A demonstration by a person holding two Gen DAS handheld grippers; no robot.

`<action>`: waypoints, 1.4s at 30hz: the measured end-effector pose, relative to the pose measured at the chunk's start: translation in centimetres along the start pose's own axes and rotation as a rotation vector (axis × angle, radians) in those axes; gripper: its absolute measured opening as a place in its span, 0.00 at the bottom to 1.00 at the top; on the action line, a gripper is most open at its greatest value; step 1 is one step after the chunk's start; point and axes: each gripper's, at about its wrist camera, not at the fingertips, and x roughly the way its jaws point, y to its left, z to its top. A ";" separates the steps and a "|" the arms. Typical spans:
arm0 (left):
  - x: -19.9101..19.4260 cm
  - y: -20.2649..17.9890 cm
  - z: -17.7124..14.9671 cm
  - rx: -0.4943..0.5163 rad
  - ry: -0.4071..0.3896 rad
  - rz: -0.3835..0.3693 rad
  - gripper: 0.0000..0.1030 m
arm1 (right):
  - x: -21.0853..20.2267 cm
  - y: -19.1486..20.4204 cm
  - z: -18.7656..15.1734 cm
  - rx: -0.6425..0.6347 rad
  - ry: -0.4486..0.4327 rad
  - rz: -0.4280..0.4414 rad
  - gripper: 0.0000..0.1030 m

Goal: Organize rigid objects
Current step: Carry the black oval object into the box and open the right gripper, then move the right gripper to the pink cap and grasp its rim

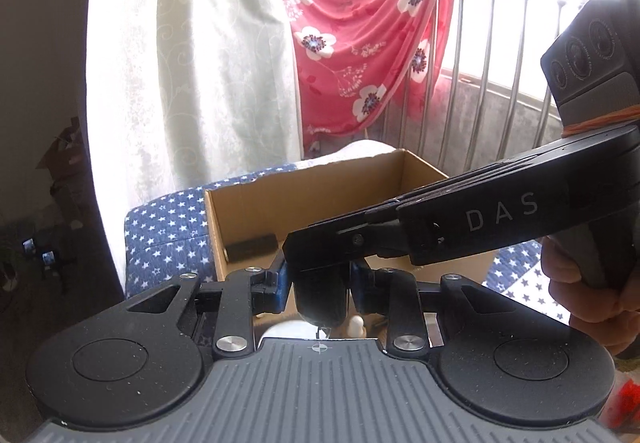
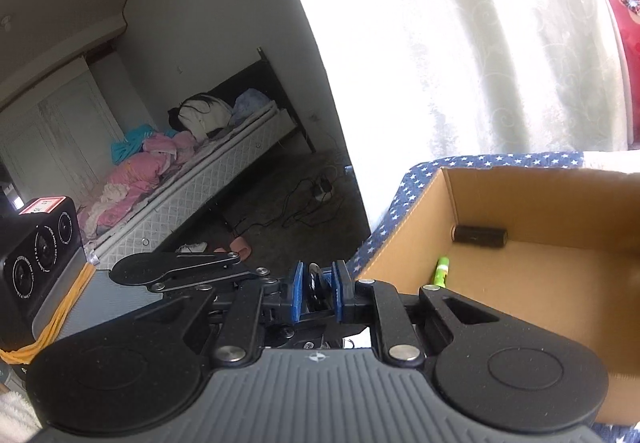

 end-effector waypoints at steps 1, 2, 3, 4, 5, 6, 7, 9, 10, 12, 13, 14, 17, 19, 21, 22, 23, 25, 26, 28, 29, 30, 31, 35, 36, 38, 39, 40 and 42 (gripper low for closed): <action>0.9 0.5 0.6 -0.009 0.016 -0.007 0.28 | 0.6 -0.7 0.9 0.015 0.017 -0.001 0.16; 2.0 1.0 1.1 -0.020 0.035 -0.016 0.28 | 1.5 -1.3 1.8 0.036 0.037 -0.005 0.16; 3.0 1.3 1.5 -0.028 0.056 -0.024 0.28 | 2.4 -2.1 2.5 0.058 0.061 -0.010 0.16; 4.4 1.9 1.8 -0.043 0.086 -0.034 0.28 | 3.3 -3.0 3.0 0.081 0.086 -0.015 0.16; 5.6 2.2 2.0 -0.056 0.110 -0.039 0.28 | 4.1 -4.0 3.3 0.108 0.110 -0.020 0.16; 6.9 2.6 2.0 -0.064 0.140 -0.045 0.28 | 5.0 -5.0 3.7 0.133 0.136 -0.027 0.16; 8.2 2.9 2.1 -0.072 0.168 -0.052 0.28 | 5.9 -6.1 3.9 0.158 0.162 -0.034 0.16; 10.7 3.4 2.0 -0.087 0.225 -0.060 0.28 | 7.5 -8.2 4.1 0.214 0.216 -0.041 0.16; 11.6 3.7 1.9 -0.094 0.248 -0.062 0.28 | 8.3 -9.3 4.1 0.241 0.240 -0.043 0.16; 13.3 4.1 1.7 -0.094 0.279 -0.058 0.28 | 9.6 -11.0 4.1 0.283 0.277 -0.047 0.15; 13.8 4.2 1.7 -0.092 0.289 -0.055 0.28 | 10.1 -11.8 4.1 0.303 0.292 -0.046 0.15; 14.5 4.5 1.7 -0.090 0.302 -0.053 0.28 | 10.7 -12.5 4.1 0.319 0.307 -0.051 0.15; 15.3 4.8 1.7 -0.072 0.320 -0.017 0.29 | 12.2 -14.3 4.1 0.347 0.339 -0.066 0.15; 15.5 5.0 1.9 -0.058 0.315 0.011 0.29 | 13.2 -15.1 4.4 0.357 0.354 -0.081 0.15; 15.4 5.4 2.1 -0.064 0.308 0.022 0.30 | 14.0 -15.6 4.6 0.364 0.358 -0.094 0.15; 15.1 5.4 2.2 -0.069 0.303 0.023 0.30 | 14.1 -15.7 4.7 0.368 0.359 -0.093 0.15; 14.9 5.5 2.3 -0.073 0.299 0.025 0.30 | 14.0 -15.7 4.8 0.370 0.356 -0.088 0.16; 14.1 5.6 2.5 -0.082 0.284 0.025 0.31 | 13.6 -15.5 5.0 0.357 0.349 -0.091 0.16; 13.7 5.6 2.6 -0.086 0.274 0.024 0.31 | 13.1 -15.3 5.1 0.348 0.345 -0.096 0.16; 12.7 5.7 2.8 -0.097 0.253 0.020 0.32 | 12.1 -15.0 5.2 0.335 0.338 -0.105 0.17; 12.3 5.7 2.9 -0.104 0.242 0.017 0.33 | 11.5 -14.8 5.3 0.331 0.334 -0.108 0.17; 11.7 5.8 2.9 -0.110 0.230 0.013 0.33 | 10.9 -14.6 5.4 0.328 0.327 -0.112 0.17; 11.2 5.8 3.0 -0.115 0.219 0.010 0.33 | 10.2 -14.4 5.4 0.325 0.320 -0.119 0.17; 8.6 5.8 2.9 -0.137 0.169 -0.002 0.35 | 7.4 -13.4 5.2 0.321 0.296 -0.123 0.17; 7.8 5.9 2.7 -0.143 0.154 -0.006 0.36 | 6.4 -13.0 5.1 0.319 0.284 -0.118 0.17; 6.2 5.9 2.1 -0.150 0.128 -0.008 0.37 | 4.4 -12.2 4.8 0.312 0.255 -0.104 0.17; 5.5 5.8 1.8 -0.152 0.120 -0.007 0.38 | 3.2 -11.7 4.5 0.308 0.235 -0.094 0.17; 4.6 5.9 1.3 -0.154 0.112 -0.006 0.38 | 2.1 -11.2 4.3 0.304 0.215 -0.085 0.18; 3.2 5.8 0.3 -0.157 0.105 -0.006 0.39 | -0.7 -9.9 3.6 0.290 0.163 -0.070 0.18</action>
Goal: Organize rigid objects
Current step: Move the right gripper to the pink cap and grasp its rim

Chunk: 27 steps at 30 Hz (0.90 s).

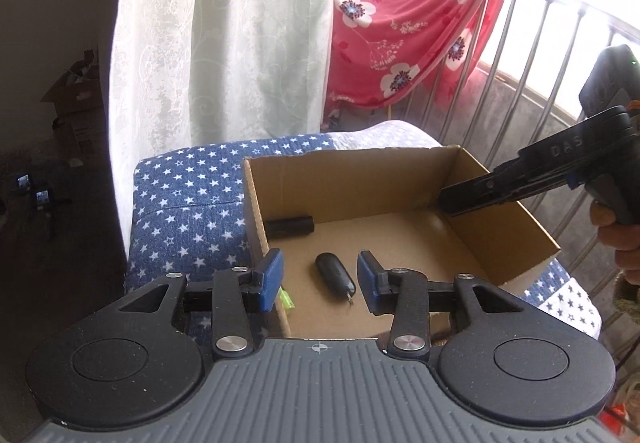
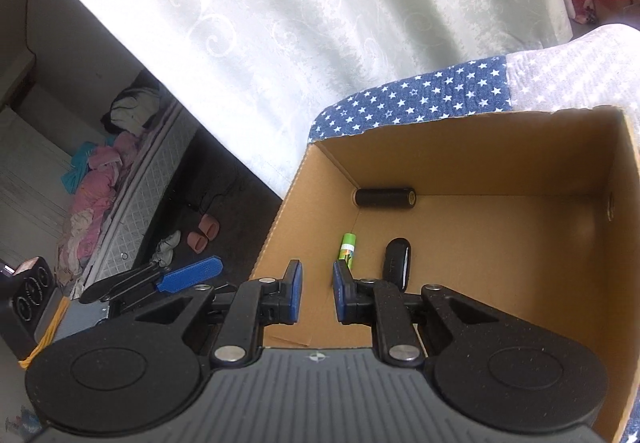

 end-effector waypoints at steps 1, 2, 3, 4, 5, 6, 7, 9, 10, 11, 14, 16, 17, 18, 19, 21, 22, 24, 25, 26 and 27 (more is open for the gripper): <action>-0.7 0.1 -0.8 -0.002 -0.003 -0.003 0.39 | -1.3 0.4 -0.8 -0.011 -0.025 0.006 0.18; -1.3 0.1 -1.5 -0.002 -0.006 -0.006 0.40 | -2.5 0.7 -1.7 -0.023 -0.052 0.012 0.18; -1.9 0.1 -2.2 -0.003 -0.009 -0.008 0.40 | -3.6 1.1 -2.6 -0.033 -0.076 0.016 0.19; -2.3 0.0 -2.9 0.000 -0.011 -0.011 0.41 | -4.7 1.4 -3.6 -0.045 -0.100 0.015 0.21; -2.7 0.1 -3.8 0.006 -0.010 -0.019 0.43 | -5.5 1.6 -4.6 -0.056 -0.119 0.011 0.25; -3.0 -0.1 -4.7 0.011 -0.003 -0.028 0.44 | -6.2 1.8 -5.6 -0.064 -0.135 0.004 0.25; -3.1 -0.2 -5.5 0.015 0.006 -0.035 0.44 | -6.7 1.9 -6.6 -0.072 -0.144 -0.006 0.25; -3.1 -0.7 -7.1 0.026 0.027 -0.053 0.45 | -7.2 2.0 -8.7 -0.080 -0.153 -0.027 0.26; -3.1 -1.0 -8.1 0.034 0.041 -0.065 0.45 | -7.2 1.9 -9.6 -0.079 -0.153 -0.040 0.26; -3.1 -1.3 -8.9 0.039 0.052 -0.072 0.45 | -7.0 1.7 -10.6 -0.077 -0.148 -0.052 0.26; -2.9 -2.5 -11.3 0.058 0.082 -0.102 0.45 | -5.5 1.0 -13.3 -0.060 -0.110 -0.087 0.26; -2.9 -3.7 -12.6 0.078 0.094 -0.145 0.45 | -4.1 0.4 -15.0 -0.053 -0.081 -0.127 0.26; -2.7 -4.5 -13.0 0.095 0.101 -0.168 0.45 | -3.4 0.1 -15.8 -0.050 -0.069 -0.153 0.26; -2.6 -5.3 -13.6 0.118 0.107 -0.187 0.45 | -2.7 -0.3 -16.4 -0.042 -0.056 -0.175 0.26; -2.4 -6.1 -14.1 0.143 0.111 -0.198 0.45 | -2.1 -0.8 -16.9 -0.029 -0.041 -0.184 0.26; -1.9 -8.0 -15.0 0.204 0.126 -0.203 0.45 | -1.1 -1.6 -17.9 -0.002 -0.015 -0.189 0.26; -1.6 -8.7 -15.4 0.228 0.136 -0.200 0.45 | -0.7 -2.0 -18.3 0.003 -0.006 -0.196 0.26; -0.8 -10.0 -16.2 0.257 0.162 -0.201 0.45 | 0.0 -2.3 -19.0 -0.003 0.011 -0.218 0.26; -0.5 -10.4 -16.6 0.260 0.175 -0.205 0.45 | 0.3 -2.3 -19.3 -0.009 0.020 -0.226 0.26; -0.2 -10.7 -16.8 0.260 0.185 -0.211 0.45 | 0.6 -2.4 -19.4 -0.016 0.027 -0.232 0.26; 0.1 -10.9 -16.9 0.258 0.194 -0.218 0.45 | 0.9 -2.4 -19.5 -0.025 0.033 -0.237 0.26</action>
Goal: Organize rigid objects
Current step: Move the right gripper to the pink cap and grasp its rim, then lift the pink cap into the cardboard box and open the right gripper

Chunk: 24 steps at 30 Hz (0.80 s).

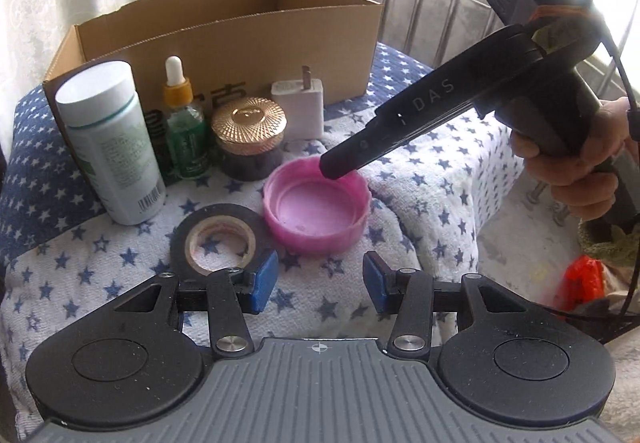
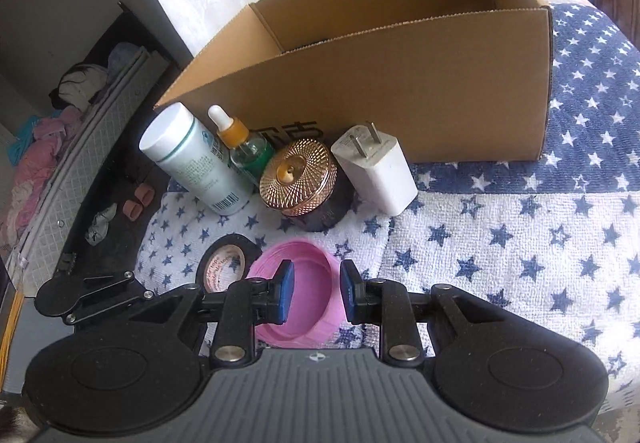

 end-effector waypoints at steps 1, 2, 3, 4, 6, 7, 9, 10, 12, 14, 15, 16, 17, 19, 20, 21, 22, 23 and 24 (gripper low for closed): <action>0.4 -0.1 -0.1 -0.005 0.008 -0.005 0.45 | 0.3 0.1 -0.1 -0.014 0.004 -0.009 0.26; 0.7 -0.2 -0.1 -0.009 0.015 -0.006 0.45 | 0.5 0.1 -0.1 -0.028 0.006 -0.020 0.26; 1.0 -0.3 -0.1 -0.014 0.022 0.003 0.45 | 0.9 0.1 0.0 -0.039 0.010 -0.029 0.26; 1.4 -0.3 0.0 -0.018 0.027 0.017 0.45 | 1.1 0.1 0.0 -0.047 0.014 -0.036 0.26; 1.8 -0.4 0.2 -0.017 0.029 0.045 0.45 | 1.4 0.0 0.1 -0.053 0.021 -0.035 0.26; 2.0 -0.4 0.3 -0.018 0.030 0.049 0.45 | 1.5 -0.1 0.2 -0.056 0.022 -0.035 0.26; 2.2 -0.5 0.5 -0.018 0.026 0.053 0.45 | 1.6 -0.1 0.3 -0.067 0.020 -0.033 0.26; 2.3 -0.5 0.6 -0.015 0.027 0.056 0.45 | 1.7 0.0 0.3 -0.074 0.019 -0.035 0.25; 2.6 -0.6 0.7 -0.011 0.029 0.065 0.45 | 1.8 0.1 0.2 -0.091 0.013 -0.040 0.25; 2.6 -0.8 0.8 -0.005 0.032 0.077 0.45 | 1.7 0.2 0.0 -0.109 0.002 -0.047 0.25; 2.7 -0.8 0.8 -0.005 0.032 0.081 0.45 | 1.6 0.2 -0.1 -0.111 -0.004 -0.049 0.24; 2.6 -0.8 0.8 -0.007 0.032 0.083 0.45 | 1.5 0.2 -0.2 -0.110 -0.010 -0.050 0.23; 2.6 -0.8 0.8 -0.010 0.031 0.085 0.45 | 1.4 0.1 -0.3 -0.107 -0.016 -0.054 0.21; 2.5 -0.8 0.7 -0.022 0.029 0.086 0.45 | 1.2 0.1 -0.5 -0.095 -0.029 -0.065 0.16; 2.5 -0.8 0.7 -0.025 0.028 0.086 0.45 | 1.0 0.1 -0.6 -0.092 -0.037 -0.067 0.16; 2.3 -0.8 0.7 -0.025 0.022 0.083 0.45 | 0.7 0.2 -0.7 -0.092 -0.048 -0.073 0.16; 2.1 -0.8 0.6 -0.027 0.014 0.080 0.45 | 0.4 0.4 -0.8 -0.096 -0.059 -0.081 0.16; 1.9 -0.9 0.6 -0.027 0.008 0.077 0.45 | 0.1 0.7 -0.9 -0.098 -0.070 -0.088 0.16; 1.6 -1.0 0.5 -0.024 -0.001 0.076 0.45 | -0.3 0.9 -1.0 -0.101 -0.081 -0.093 0.16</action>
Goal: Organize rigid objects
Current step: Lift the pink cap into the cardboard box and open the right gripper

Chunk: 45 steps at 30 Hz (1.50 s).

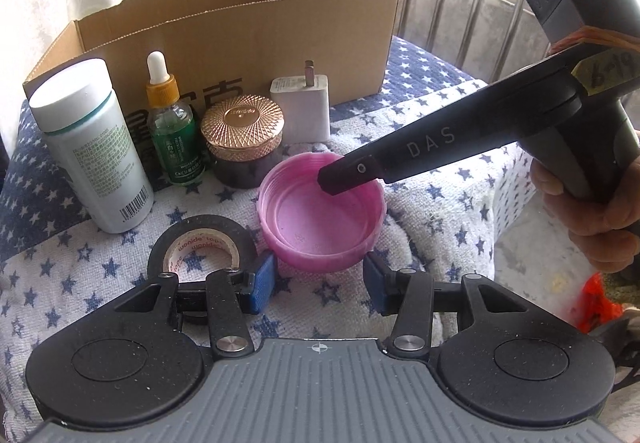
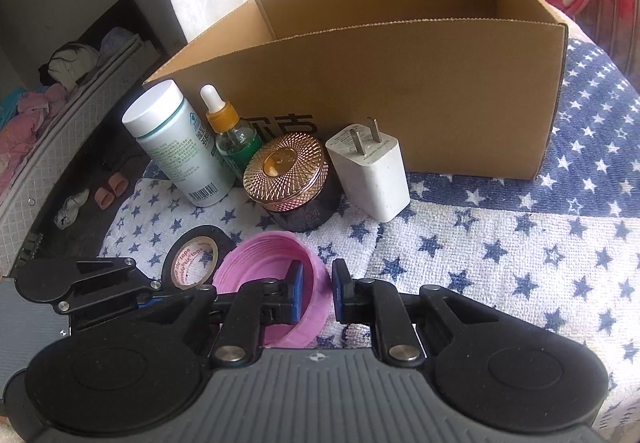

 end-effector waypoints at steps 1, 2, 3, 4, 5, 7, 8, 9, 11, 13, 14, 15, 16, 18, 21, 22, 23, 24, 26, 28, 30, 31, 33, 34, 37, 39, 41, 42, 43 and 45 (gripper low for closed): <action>-0.5 -0.1 0.0 0.005 -0.014 -0.002 0.45 | -0.6 0.3 0.0 -0.005 -0.015 -0.009 0.16; -1.0 -0.2 0.0 0.010 -0.027 -0.004 0.45 | -1.2 0.7 0.0 -0.010 -0.030 -0.017 0.16; -1.5 -0.3 0.1 0.016 -0.043 -0.005 0.45 | -1.9 1.1 0.1 -0.018 -0.049 -0.025 0.16; -2.1 -0.4 0.2 0.023 -0.060 -0.006 0.45 | -2.8 1.5 0.3 -0.031 -0.073 -0.035 0.16; -2.7 -0.5 0.5 0.030 -0.081 -0.007 0.45 | -3.6 2.0 0.5 -0.042 -0.098 -0.045 0.16; -3.7 -1.1 1.6 0.049 -0.126 -0.002 0.45 | -5.6 2.9 1.3 -0.068 -0.154 -0.061 0.16; -4.2 -1.0 2.2 0.058 -0.150 0.002 0.45 | -6.5 3.4 1.8 -0.082 -0.183 -0.068 0.16; -4.7 -1.0 2.7 0.066 -0.172 0.005 0.45 | -7.4 3.8 2.4 -0.097 -0.211 -0.075 0.16; -5.5 -1.0 4.4 0.081 -0.221 0.019 0.45 | -8.9 4.7 3.8 -0.136 -0.264 -0.088 0.16; -6.1 -0.5 6.1 0.083 -0.252 0.029 0.45 | -9.8 5.4 5.4 -0.170 -0.298 -0.099 0.16; -6.4 -0.2 6.9 0.083 -0.263 0.032 0.45 | -10.0 5.8 6.5 -0.191 -0.314 -0.105 0.16; -6.5 0.3 7.9 0.083 -0.274 0.035 0.45 | -10.1 5.9 7.6 -0.206 -0.322 -0.109 0.16; -6.5 0.8 8.8 0.082 -0.278 0.038 0.45 | -10.1 6.0 8.6 -0.212 -0.323 -0.108 0.16; -6.2 2.1 10.7 0.073 -0.266 0.034 0.45 | -9.2 5.6 11.4 -0.205 -0.301 -0.090 0.16; -4.5 4.8 13.7 0.027 -0.199 0.005 0.45 | -6.9 4.2 15.3 -0.160 -0.218 -0.046 0.16; -3.7 5.6 14.5 0.020 -0.173 0.002 0.45 | -5.7 3.4 16.5 -0.138 -0.179 -0.031 0.16; -2.7 6.4 15.4 0.017 -0.146 -0.001 0.45 | -4.5 2.7 17.6 -0.117 -0.141 -0.018 0.16; -1.8 7.1 16.1 0.008 -0.119 -0.009 0.45 | -3.2 1.8 18.6 -0.093 -0.100 -0.004 0.16; 0.7 9.0 17.6 -0.028 -0.037 -0.037 0.45 | -0.5 0.1 20.2 -0.038 -0.019 0.022 0.16; 2.7 10.8 18.1 -0.071 0.032 -0.073 0.45 | 2.3 -1.2 21.3 -0.008 0.059 0.025 0.16; 4.7 12.1 18.7 -0.109 0.099 -0.101 0.45 | 5.1 -2.5 21.9 0.021 0.141 0.020 0.16; 5.5 12.6 18.8 -0.126 0.127 -0.111 0.45 | 6.4 -2.9 22.0 0.037 0.180 0.017 0.16; 7.0 13.1 19.1 -0.133 0.169 -0.116 0.45 | 8.4 -3.7 21.9 0.055 0.242 0.009 0.16; 7.7 13.2 19.2 -0.130 0.185 -0.117 0.45 | 9.2 -4.1 21.7 0.060 0.269 0.004 0.16; 9.4 13.4 19.3 -0.116 0.245 -0.123 0.45 | 10.9 -4.7 21.6 0.061 0.343 -0.010 0.16; 10.3 13.2 19.2 -0.095 0.274 -0.115 0.45 | 11.7 -4.7 21.6 0.045 0.392 -0.021 0.16; 11.1 13.3 19.1 -0.077 0.302 -0.108 0.45 | 12.7 -4.4 21.7 0.011 0.429 -0.039 0.16; 11.4 13.3 19.0 -0.072 0.313 -0.104 0.45 | 13.1 -4.1 21.7 -0.013 0.448 -0.051 0.16; 11.7 13.4 18.9 -0.070 0.323 -0.102 0.45 | 13.6 -3.7 21.6 -0.037 0.469 -0.060 0.16; 12.4 14.3 19.0 -0.094 0.356 -0.114 0.44 | 14.7 -2.9 21.5 -0.076 0.515 -0.068 0.16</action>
